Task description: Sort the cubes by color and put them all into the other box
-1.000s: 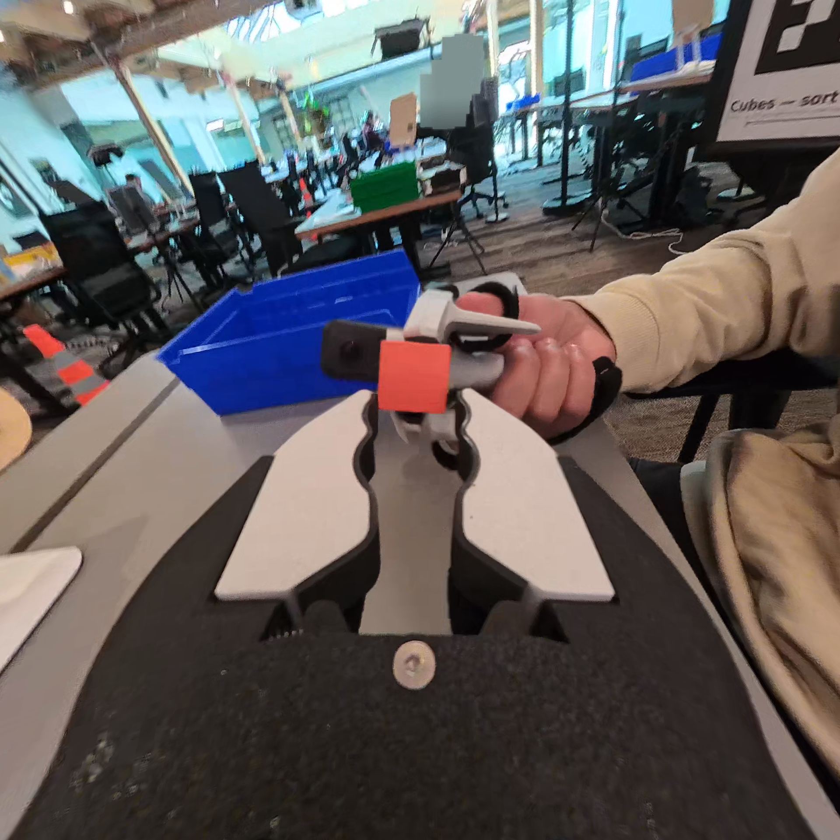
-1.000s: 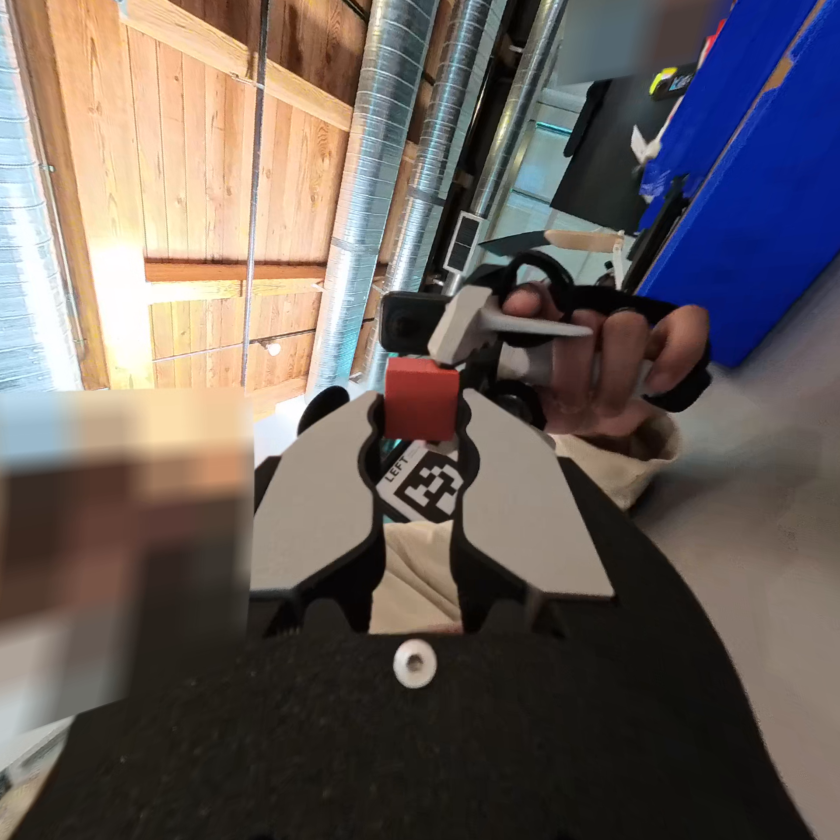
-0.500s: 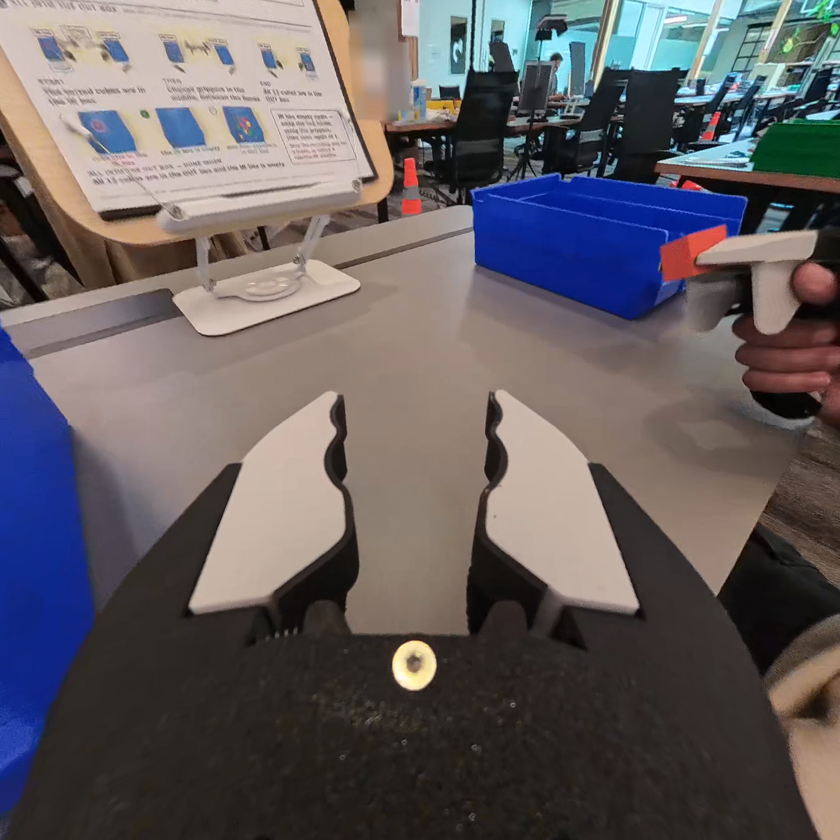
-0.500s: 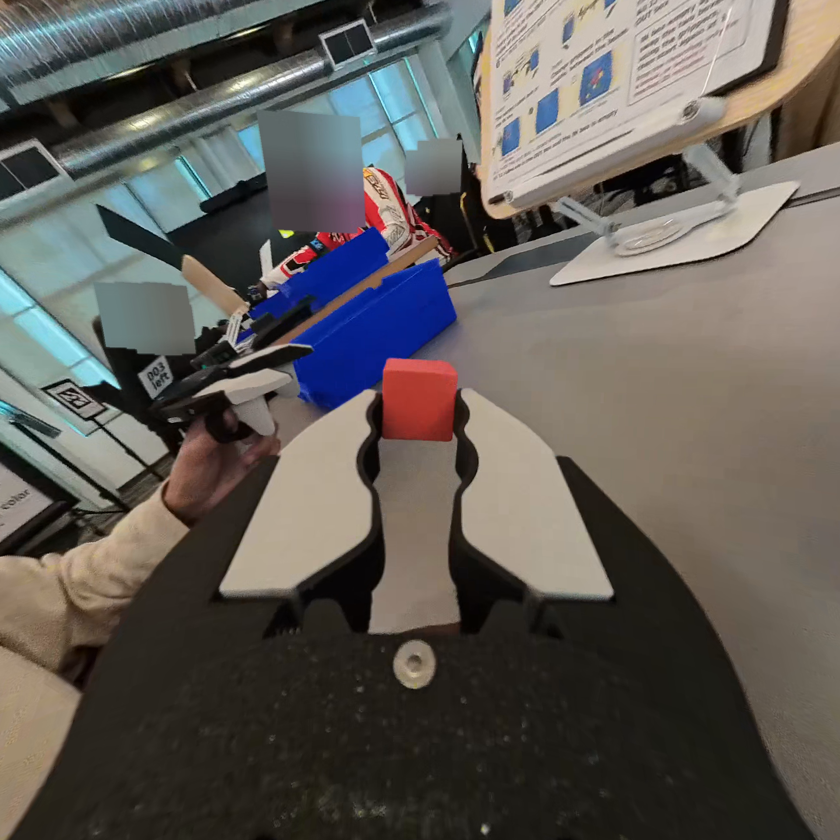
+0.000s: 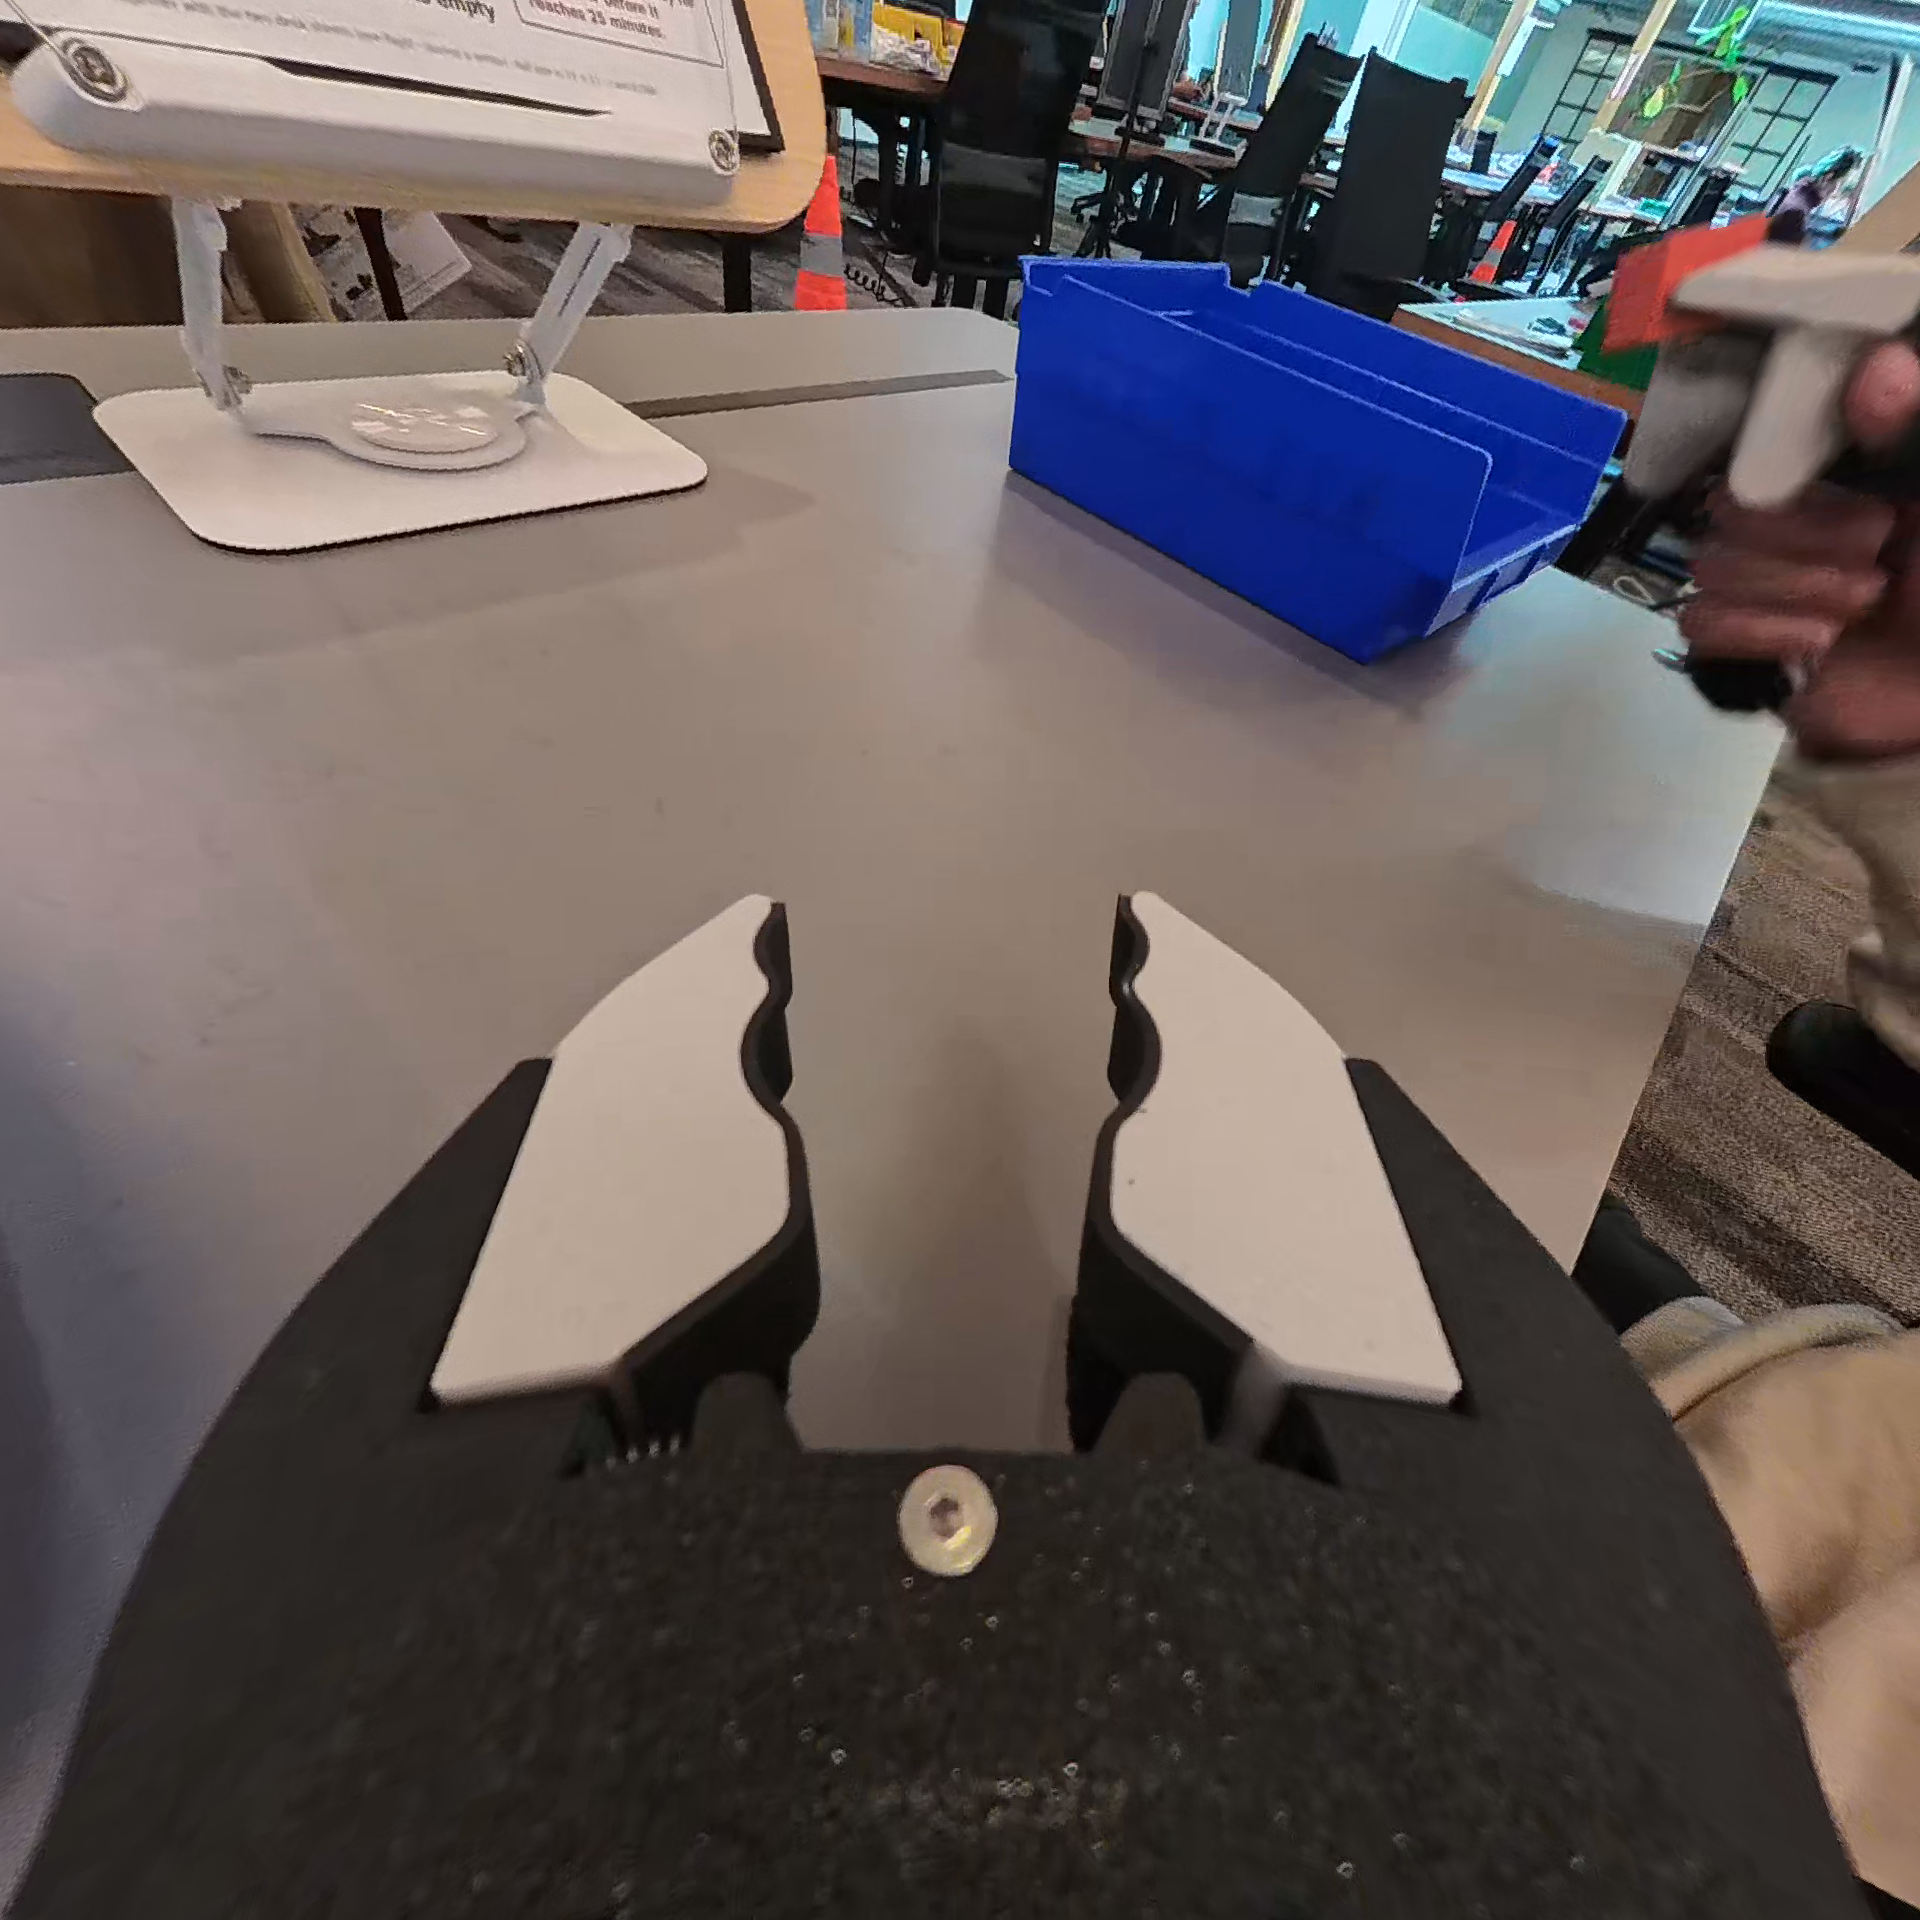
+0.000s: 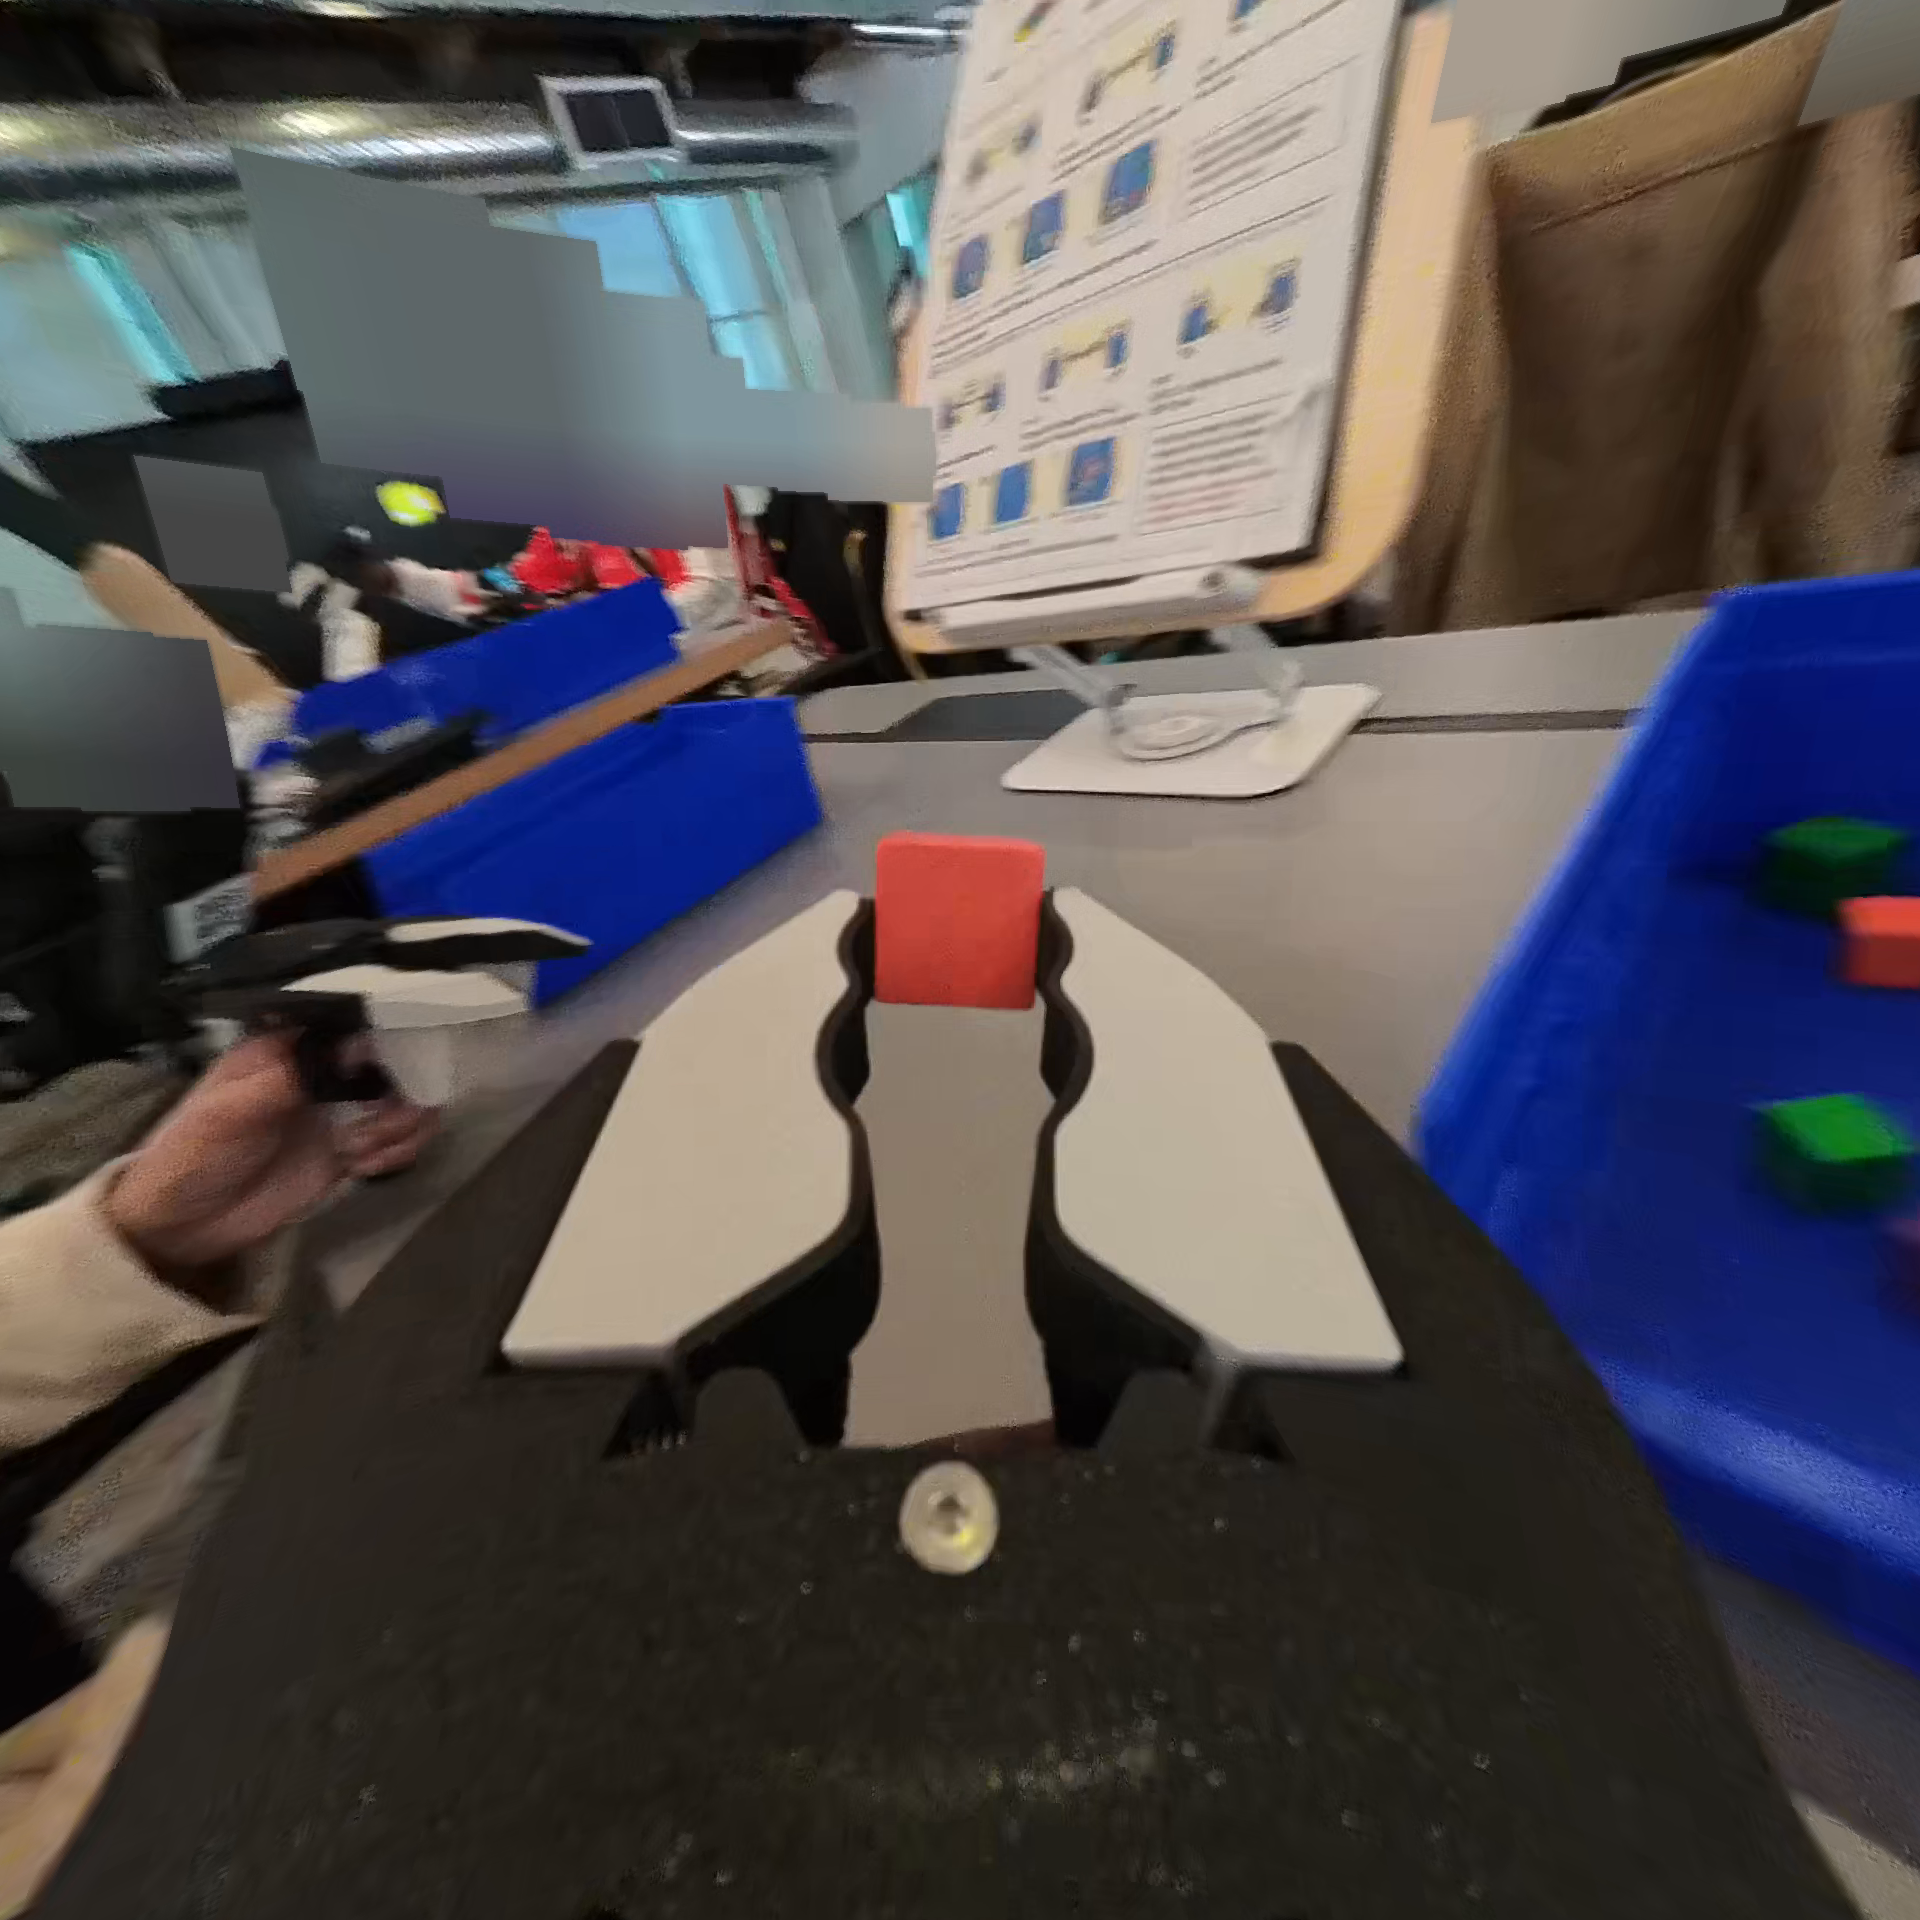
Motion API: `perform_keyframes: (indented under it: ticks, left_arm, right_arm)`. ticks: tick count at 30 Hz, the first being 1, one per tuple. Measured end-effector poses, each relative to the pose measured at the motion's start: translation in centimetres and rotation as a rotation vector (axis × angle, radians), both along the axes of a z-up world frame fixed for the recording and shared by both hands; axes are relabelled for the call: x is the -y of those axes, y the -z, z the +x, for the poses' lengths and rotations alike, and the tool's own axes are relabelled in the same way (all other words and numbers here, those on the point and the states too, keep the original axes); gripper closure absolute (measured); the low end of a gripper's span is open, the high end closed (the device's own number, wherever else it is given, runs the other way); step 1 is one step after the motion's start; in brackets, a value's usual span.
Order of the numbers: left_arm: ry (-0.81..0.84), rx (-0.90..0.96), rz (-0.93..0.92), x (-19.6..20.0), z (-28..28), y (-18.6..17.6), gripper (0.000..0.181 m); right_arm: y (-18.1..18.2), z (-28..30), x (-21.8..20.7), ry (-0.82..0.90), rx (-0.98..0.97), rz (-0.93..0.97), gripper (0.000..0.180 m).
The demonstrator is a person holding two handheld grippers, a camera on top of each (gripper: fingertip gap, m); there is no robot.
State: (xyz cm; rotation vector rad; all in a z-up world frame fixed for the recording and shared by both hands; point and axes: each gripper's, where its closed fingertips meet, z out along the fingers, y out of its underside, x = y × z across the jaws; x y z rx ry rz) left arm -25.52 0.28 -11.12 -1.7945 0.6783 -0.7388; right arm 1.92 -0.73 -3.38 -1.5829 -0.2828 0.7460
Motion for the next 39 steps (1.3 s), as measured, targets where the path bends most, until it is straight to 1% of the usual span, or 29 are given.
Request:
perform_keyframes:
  ticks: [1,2,5,6,7,10,12,14,17,18,19,20,21,23,25,26,27,28,29,30,31,32,33,34,37,39]
  left_arm:
    - [0.004,0.002,-0.003,0.0,0.0,0.0,0.122]
    - [0.008,0.004,-0.007,0.1,0.0,0.1,0.122]
    - [0.025,0.014,-0.016,0.1,0.4,0.1,0.122]
    - [0.032,0.015,-0.017,0.1,0.5,0.1,0.122]
    - [0.039,0.013,-0.017,0.1,0.7,0.1,0.122]
    - [0.046,-0.003,-0.011,0.2,1.0,0.2,0.122]
    - [0.047,-0.014,-0.002,0.3,1.0,0.1,0.122]
    - [0.045,-0.026,0.009,0.4,0.9,0.0,0.122]
    - [0.036,-0.043,0.017,0.5,0.5,0.3,0.121]
    - [0.034,-0.044,0.013,0.5,0.4,0.4,0.121]
    - [0.034,-0.041,0.006,0.6,0.3,0.5,0.121]
    - [0.033,-0.036,0.0,0.6,0.2,0.5,0.121]
    - [0.03,-0.029,-0.002,0.7,0.0,0.5,0.121]
    - [0.017,-0.016,-0.002,0.8,-0.5,0.3,0.121]
    - [0.004,0.002,0.003,0.9,-1.0,-0.1,0.121]
    - [-0.002,0.013,0.009,0.9,-1.2,-0.3,0.121]
    - [-0.006,0.023,0.014,0.9,-1.3,-0.5,0.121]
    - [-0.007,0.031,0.017,0.9,-1.3,-0.7,0.121]
    - [-0.008,0.038,0.019,1.0,-1.3,-0.9,0.122]
    - [-0.011,0.048,0.023,1.0,-1.2,-1.1,0.122]
    - [-0.01,0.056,0.028,1.0,-1.1,-1.3,0.121]
    - [-0.015,0.049,0.028,1.0,-1.0,-1.3,0.118]
    - [-0.027,0.032,0.026,0.8,-1.0,-1.2,0.112]
    - [-0.031,0.01,0.027,0.7,-0.8,-1.0,0.109]
    - [-0.001,-0.06,0.012,0.7,-0.1,0.0,0.106]
    - [0.014,-0.068,-0.013,0.8,0.3,0.4,0.107]
  right_arm:
    - [-0.8,2.5,-1.2,0.085,0.066,-0.003,0.15]
    - [-1.2,4.9,-2.6,0.131,0.122,-0.036,0.15]
    - [0.1,10.7,-8.1,0.16,0.297,-0.23,0.15]
    - [1.5,12.5,-10.3,0.173,0.365,-0.324,0.15]
    - [3.3,13.6,-12.2,0.144,0.448,-0.423,0.15]
    - [8.8,15.1,-16.4,0.0,0.668,-0.656,0.15]
    - [11.7,15.5,-17.5,-0.068,0.744,-0.803,0.15]
    - [13.1,15.0,-17.9,-0.134,0.809,-0.848,0.15]
    - [14.6,14.4,-17.5,-0.188,0.864,-0.922,0.15]
    - [15.0,14.2,-17.4,-0.19,0.883,-0.92,0.148]
    - [15.1,14.3,-17.2,-0.186,0.904,-0.919,0.14]
    - [14.9,14.5,-16.9,-0.176,0.924,-0.915,0.136]
    - [14.1,14.8,-16.6,-0.146,0.931,-0.892,0.135]
    - [10.5,14.6,-15.9,-0.05,0.889,-0.762,0.134]
    - [5.0,12.7,-14.0,0.052,0.751,-0.524,0.135]
    - [2.0,11.2,-12.7,0.103,0.643,-0.389,0.135]
    - [-0.6,8.9,-10.7,0.115,0.508,-0.253,0.135]
    - [-2.8,5.9,-8.2,0.083,0.36,-0.117,0.138]
    - [-4.1,2.8,-5.4,0.036,0.223,-0.001,0.143]
    - [-4.1,-0.3,-2.8,-0.014,0.124,0.074,0.148]
    - [-3.0,-3.3,-0.6,-0.067,0.076,0.101,0.155]
    - [-1.2,-6.1,1.0,-0.112,0.071,0.086,0.159]
    - [0.8,-8.3,2.2,-0.139,0.115,0.054,0.152]
    - [2.3,-9.6,2.7,-0.125,0.17,0.03,0.145]
    - [4.5,-11.4,3.3,-0.117,0.33,0.06,0.144]
    - [5.6,-11.5,3.4,-0.112,0.387,0.048,0.141]
